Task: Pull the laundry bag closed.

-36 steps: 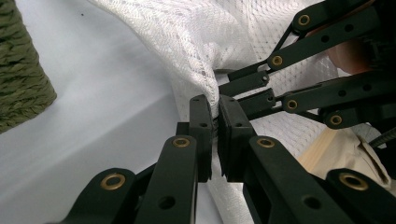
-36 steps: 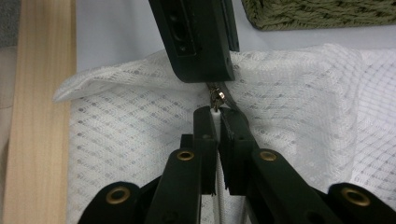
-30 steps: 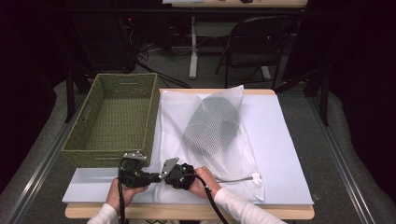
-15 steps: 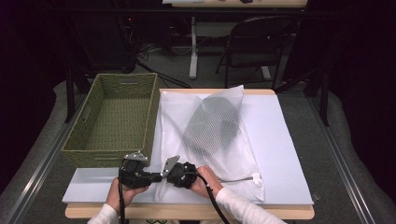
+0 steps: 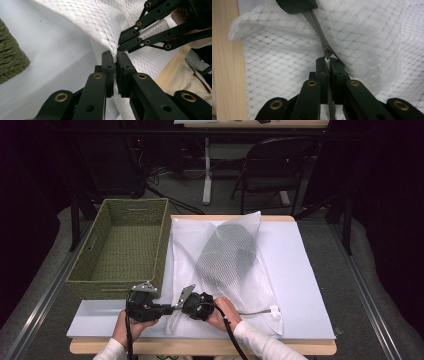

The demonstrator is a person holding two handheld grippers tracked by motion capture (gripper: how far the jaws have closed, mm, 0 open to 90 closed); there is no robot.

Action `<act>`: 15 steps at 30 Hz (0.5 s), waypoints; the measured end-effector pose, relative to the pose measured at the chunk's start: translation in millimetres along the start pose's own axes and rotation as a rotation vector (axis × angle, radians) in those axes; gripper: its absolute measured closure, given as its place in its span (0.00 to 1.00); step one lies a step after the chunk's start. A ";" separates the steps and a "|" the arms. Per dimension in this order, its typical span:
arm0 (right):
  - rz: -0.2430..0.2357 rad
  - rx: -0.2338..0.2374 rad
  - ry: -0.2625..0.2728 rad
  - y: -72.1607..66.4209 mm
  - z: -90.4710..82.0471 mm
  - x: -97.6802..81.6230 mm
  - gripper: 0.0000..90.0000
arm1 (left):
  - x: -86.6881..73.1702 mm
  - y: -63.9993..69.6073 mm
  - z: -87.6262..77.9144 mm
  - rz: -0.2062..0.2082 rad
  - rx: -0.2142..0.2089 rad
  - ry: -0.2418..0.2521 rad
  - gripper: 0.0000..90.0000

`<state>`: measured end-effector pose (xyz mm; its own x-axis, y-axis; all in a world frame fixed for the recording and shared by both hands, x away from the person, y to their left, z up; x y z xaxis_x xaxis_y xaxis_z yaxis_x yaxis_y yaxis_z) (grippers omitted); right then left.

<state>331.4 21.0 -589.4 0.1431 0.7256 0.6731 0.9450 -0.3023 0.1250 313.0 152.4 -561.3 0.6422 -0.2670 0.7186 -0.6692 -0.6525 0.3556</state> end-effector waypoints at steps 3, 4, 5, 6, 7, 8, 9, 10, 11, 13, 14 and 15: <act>0.006 -0.005 -0.012 1.9 -1.7 -1.8 0.97 | 0.5 -0.1 -0.6 0.000 -0.002 0.003 0.95; 0.006 -0.008 -0.017 2.6 -1.9 -2.6 0.97 | 0.6 -0.1 -0.8 -0.003 -0.003 0.004 0.95; 0.009 -0.006 -0.016 3.4 -2.1 -3.2 0.97 | 0.7 -0.4 -0.9 -0.004 0.000 0.007 0.95; 0.017 -0.006 -0.017 3.5 -3.1 -3.7 0.97 | 0.7 -0.4 -1.2 -0.001 -0.004 0.004 0.95; 0.018 -0.007 -0.021 3.9 -3.9 -4.1 0.97 | 0.8 -0.7 -1.4 0.003 -0.004 0.004 0.95; 0.017 -0.008 -0.022 4.2 -4.2 -4.5 0.97 | 1.0 -0.5 -1.4 -0.002 -0.001 0.008 0.95; 0.017 -0.005 -0.022 4.5 -4.5 -4.8 0.97 | 1.0 -0.3 -1.4 -0.003 -0.002 0.008 0.95; 0.021 -0.007 -0.026 4.3 -5.0 -5.4 0.97 | 1.0 -0.5 -1.5 -0.002 -0.003 0.008 0.95; 0.016 -0.009 -0.025 5.1 -5.4 -5.7 0.97 | 1.1 -0.8 -1.7 -0.003 -0.007 0.008 0.95; 0.020 -0.007 -0.030 5.7 -6.1 -6.5 0.97 | 1.3 -0.9 -1.8 -0.002 -0.009 0.008 0.95; 0.016 -0.011 -0.035 6.4 -6.6 -7.1 0.97 | 1.3 -0.9 -1.8 -0.002 -0.009 0.008 0.95; 0.023 -0.013 -0.038 6.2 -7.4 -7.6 0.97 | 1.4 -0.8 -1.8 -0.003 -0.009 0.009 0.95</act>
<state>333.9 9.1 -588.3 0.1763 0.7413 0.6476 0.9375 -0.3270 0.1190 313.7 153.8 -559.5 0.6407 -0.2591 0.7228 -0.6709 -0.6466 0.3629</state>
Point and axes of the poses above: each handheld gripper's, and its own axes: z roughly forward along the jaws, x roughly out of its top, y roughly to its right, the point moved 6 cm from there along z, roughly forward along the jaws, and after that the axes turned 10 degrees about y, right-handed, at the moved point
